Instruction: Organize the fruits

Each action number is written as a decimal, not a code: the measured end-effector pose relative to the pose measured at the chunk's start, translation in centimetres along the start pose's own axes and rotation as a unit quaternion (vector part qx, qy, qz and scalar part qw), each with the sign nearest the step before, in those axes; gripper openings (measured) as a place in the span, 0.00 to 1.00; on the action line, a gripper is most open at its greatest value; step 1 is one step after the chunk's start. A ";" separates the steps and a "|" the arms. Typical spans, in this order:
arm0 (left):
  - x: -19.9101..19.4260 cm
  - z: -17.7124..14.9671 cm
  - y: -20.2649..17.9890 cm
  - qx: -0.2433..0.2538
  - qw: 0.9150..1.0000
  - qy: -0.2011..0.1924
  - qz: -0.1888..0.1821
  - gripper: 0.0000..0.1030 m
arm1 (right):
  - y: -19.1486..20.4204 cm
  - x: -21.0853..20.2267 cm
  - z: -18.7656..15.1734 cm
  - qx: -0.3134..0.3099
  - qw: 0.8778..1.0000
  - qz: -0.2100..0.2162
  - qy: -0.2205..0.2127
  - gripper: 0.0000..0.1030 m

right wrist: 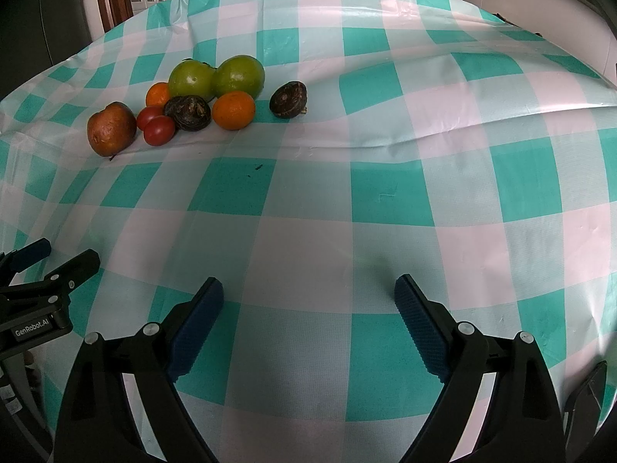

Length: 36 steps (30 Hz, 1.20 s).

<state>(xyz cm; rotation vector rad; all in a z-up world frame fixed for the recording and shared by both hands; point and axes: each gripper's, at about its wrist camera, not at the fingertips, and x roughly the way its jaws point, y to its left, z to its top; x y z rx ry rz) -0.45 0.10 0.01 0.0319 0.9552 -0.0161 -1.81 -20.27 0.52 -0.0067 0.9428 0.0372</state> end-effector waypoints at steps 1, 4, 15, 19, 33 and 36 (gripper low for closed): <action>0.0 0.0 0.0 0.000 1.000 0.000 0.000 0.99 | 0.0 0.0 0.0 0.000 1.000 0.000 0.000 0.85; 0.0 0.0 0.0 0.000 1.000 0.000 0.000 0.99 | 0.0 0.0 0.0 0.000 1.000 0.000 0.000 0.85; 0.0 0.0 0.0 0.000 1.000 0.000 0.000 0.99 | 0.0 0.0 0.0 0.000 1.000 0.000 0.000 0.85; 0.0 0.0 0.0 0.000 1.000 0.000 0.000 0.99 | 0.0 0.0 0.0 -0.001 1.000 0.000 0.000 0.85; 0.1 0.1 0.2 0.025 0.999 0.009 -0.022 0.99 | -2.3 4.1 6.9 -0.012 0.998 0.057 0.004 0.83; 0.1 0.1 0.6 0.015 1.000 0.012 -0.015 0.99 | -1.7 5.9 9.7 -0.037 0.998 0.050 -0.005 0.76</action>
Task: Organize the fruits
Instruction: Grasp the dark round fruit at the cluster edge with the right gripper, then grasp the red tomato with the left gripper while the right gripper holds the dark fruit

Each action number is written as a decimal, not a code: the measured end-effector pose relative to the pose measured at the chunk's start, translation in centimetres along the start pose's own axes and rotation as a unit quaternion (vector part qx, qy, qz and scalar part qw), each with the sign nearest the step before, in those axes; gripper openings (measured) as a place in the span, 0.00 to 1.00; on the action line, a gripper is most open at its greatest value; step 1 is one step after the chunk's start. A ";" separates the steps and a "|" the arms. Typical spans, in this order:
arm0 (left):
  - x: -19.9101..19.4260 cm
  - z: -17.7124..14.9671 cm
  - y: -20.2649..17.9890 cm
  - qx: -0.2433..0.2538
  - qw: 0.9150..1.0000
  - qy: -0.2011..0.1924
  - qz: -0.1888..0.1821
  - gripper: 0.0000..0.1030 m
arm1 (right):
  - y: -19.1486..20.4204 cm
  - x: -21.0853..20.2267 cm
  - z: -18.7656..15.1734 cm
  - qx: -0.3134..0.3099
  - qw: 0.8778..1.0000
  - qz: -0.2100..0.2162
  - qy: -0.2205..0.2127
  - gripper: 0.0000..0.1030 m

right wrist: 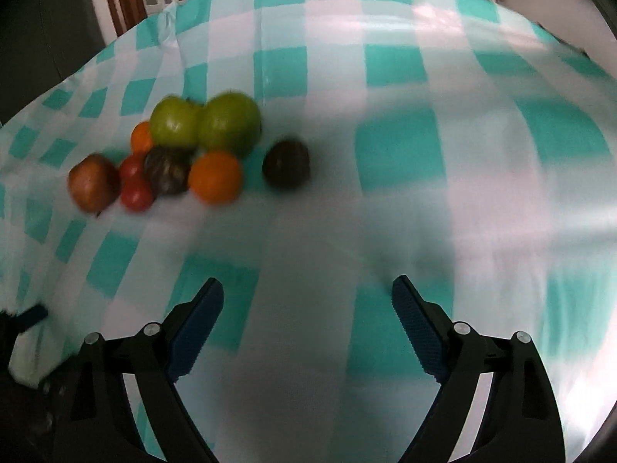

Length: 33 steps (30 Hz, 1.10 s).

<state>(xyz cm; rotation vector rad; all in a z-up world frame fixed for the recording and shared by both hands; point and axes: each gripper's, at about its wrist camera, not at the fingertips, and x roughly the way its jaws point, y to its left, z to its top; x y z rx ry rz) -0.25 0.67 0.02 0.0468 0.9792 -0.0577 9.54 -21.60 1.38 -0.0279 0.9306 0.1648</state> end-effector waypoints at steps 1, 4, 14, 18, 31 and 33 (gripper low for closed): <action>0.0 0.0 0.2 -0.005 1.000 0.001 0.003 0.99 | 0.2 0.8 1.0 -0.011 1.000 -0.001 0.000 0.72; -0.1 0.0 1.1 -0.033 0.999 -0.004 0.006 0.99 | 1.0 2.3 2.8 -0.043 0.999 -0.016 -0.001 0.63; -0.8 0.1 2.0 -0.058 0.998 -0.025 -0.019 0.89 | 2.4 4.3 5.3 -0.083 0.996 -0.014 -0.005 0.35; -0.1 1.3 0.3 -0.027 0.999 -0.021 -0.028 0.78 | 1.9 2.2 3.2 -0.052 0.999 -0.006 -0.008 0.35; 7.0 11.1 -3.8 0.020 0.999 -0.027 -0.013 0.57 | 0.8 -3.8 -3.8 0.001 0.999 0.030 -0.042 0.35; 7.4 11.7 -3.9 0.030 0.999 -0.029 -0.019 0.57 | 0.2 -3.6 -4.0 0.004 0.999 0.038 -0.036 0.35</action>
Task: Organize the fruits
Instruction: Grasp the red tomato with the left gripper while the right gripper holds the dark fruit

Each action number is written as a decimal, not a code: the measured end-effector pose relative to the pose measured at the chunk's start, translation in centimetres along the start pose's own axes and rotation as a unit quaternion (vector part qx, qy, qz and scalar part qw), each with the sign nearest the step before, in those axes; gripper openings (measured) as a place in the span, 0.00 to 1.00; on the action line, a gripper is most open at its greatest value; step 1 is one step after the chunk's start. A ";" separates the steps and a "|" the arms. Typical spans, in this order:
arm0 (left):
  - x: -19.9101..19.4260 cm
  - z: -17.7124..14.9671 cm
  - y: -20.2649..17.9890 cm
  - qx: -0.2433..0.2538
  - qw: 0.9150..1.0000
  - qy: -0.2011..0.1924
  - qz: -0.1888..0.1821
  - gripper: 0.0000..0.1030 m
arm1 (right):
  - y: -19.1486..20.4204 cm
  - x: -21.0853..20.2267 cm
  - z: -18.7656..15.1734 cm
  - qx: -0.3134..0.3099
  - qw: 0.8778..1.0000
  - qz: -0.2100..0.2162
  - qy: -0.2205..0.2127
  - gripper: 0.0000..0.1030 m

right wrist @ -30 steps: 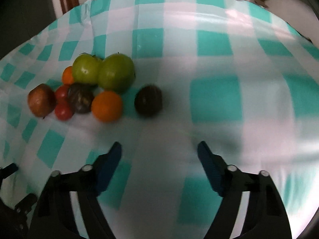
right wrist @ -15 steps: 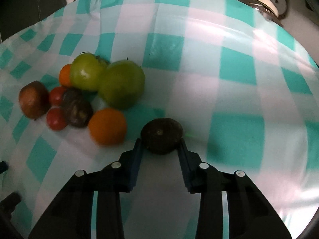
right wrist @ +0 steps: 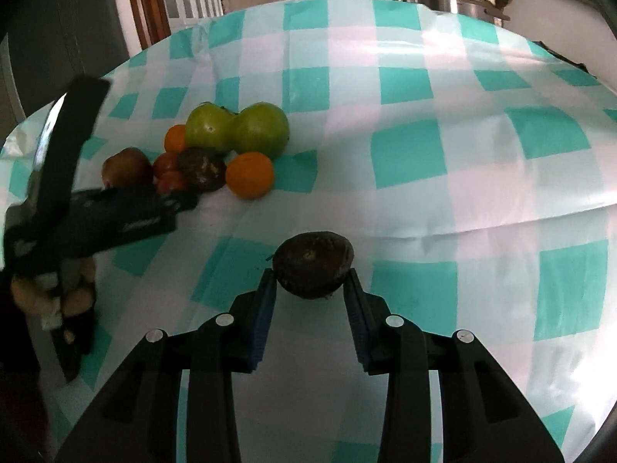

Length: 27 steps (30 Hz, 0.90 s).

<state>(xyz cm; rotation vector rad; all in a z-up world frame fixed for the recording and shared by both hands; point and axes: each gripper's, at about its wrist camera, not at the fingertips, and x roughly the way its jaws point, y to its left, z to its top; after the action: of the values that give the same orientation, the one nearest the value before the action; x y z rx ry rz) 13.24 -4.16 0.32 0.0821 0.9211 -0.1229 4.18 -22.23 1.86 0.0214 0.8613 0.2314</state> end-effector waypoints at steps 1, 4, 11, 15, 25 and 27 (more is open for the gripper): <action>0.1 0.1 0.1 0.001 1.000 0.000 -0.001 0.53 | -0.2 0.2 0.1 0.008 1.000 0.006 0.002 0.35; -0.4 -0.2 0.4 -0.003 1.000 -0.007 -0.010 0.36 | -0.6 0.3 0.0 0.021 1.000 0.017 0.002 0.35; -4.8 -3.8 0.7 -0.014 0.999 -0.040 -0.034 0.35 | -1.8 1.0 0.0 0.057 0.997 0.046 0.009 0.35; -8.0 -6.3 0.6 -0.021 0.997 -0.066 -0.033 0.35 | -2.2 1.1 0.0 0.070 0.996 0.059 0.008 0.35; -14.2 -13.3 1.5 -0.053 0.996 -0.068 -0.023 0.35 | -1.6 -1.0 -0.6 0.074 0.997 0.035 -0.011 0.35; -15.7 -15.6 2.6 -0.057 0.996 -0.066 -0.017 0.35 | -0.1 -2.6 -1.9 0.079 0.995 0.055 -0.008 0.35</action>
<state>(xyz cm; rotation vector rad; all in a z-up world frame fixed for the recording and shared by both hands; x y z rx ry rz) -8.08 1.48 3.48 -0.0465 0.7952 -0.1057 1.12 -22.97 2.52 0.2183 0.8617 0.2654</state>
